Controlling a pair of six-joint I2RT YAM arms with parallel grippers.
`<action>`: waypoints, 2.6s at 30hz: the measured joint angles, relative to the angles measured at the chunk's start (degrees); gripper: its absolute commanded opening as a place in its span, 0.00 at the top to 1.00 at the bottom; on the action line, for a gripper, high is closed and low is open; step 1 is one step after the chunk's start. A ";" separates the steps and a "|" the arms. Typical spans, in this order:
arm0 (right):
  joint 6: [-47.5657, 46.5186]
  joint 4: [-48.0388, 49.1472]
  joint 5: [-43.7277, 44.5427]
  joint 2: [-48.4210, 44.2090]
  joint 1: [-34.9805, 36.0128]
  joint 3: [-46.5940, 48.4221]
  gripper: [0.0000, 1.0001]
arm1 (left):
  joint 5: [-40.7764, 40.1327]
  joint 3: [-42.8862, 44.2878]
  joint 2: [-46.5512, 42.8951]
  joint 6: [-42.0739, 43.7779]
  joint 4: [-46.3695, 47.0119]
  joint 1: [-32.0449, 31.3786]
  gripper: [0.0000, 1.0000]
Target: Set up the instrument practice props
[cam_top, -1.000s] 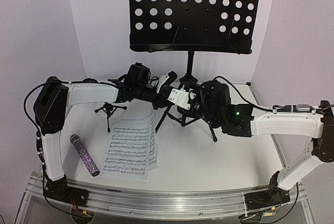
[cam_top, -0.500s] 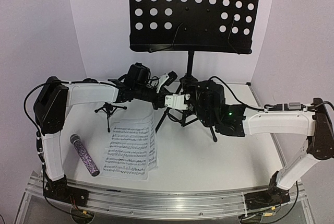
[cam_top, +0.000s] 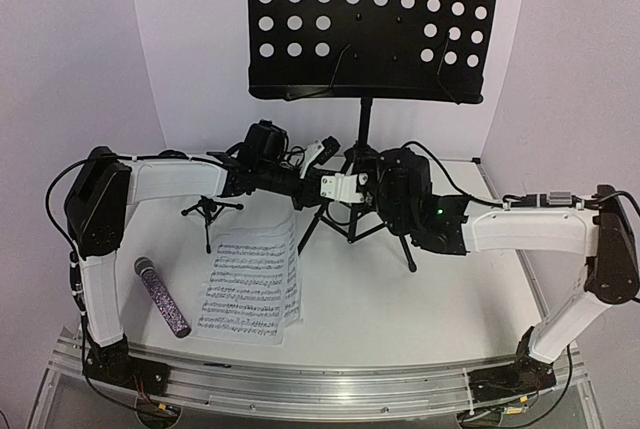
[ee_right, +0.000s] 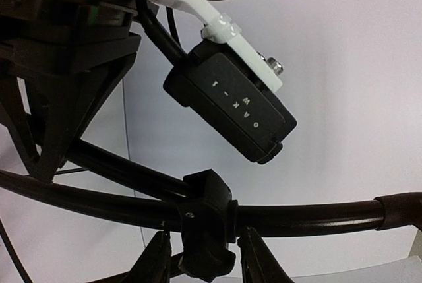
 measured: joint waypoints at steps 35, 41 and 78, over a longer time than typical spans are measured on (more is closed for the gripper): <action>65.43 -0.55 6.61 1.58 0.57 2.11 1.00 | 0.05 0.00 0.00 0.00 0.07 -0.02 1.00; 83.49 -2.42 7.41 1.58 0.65 2.76 1.00 | 0.03 0.00 0.00 0.00 0.07 -0.02 1.00; 184.88 -6.31 -3.87 -4.31 -3.51 -2.24 1.00 | -0.09 0.00 0.02 -0.02 0.12 -0.11 1.00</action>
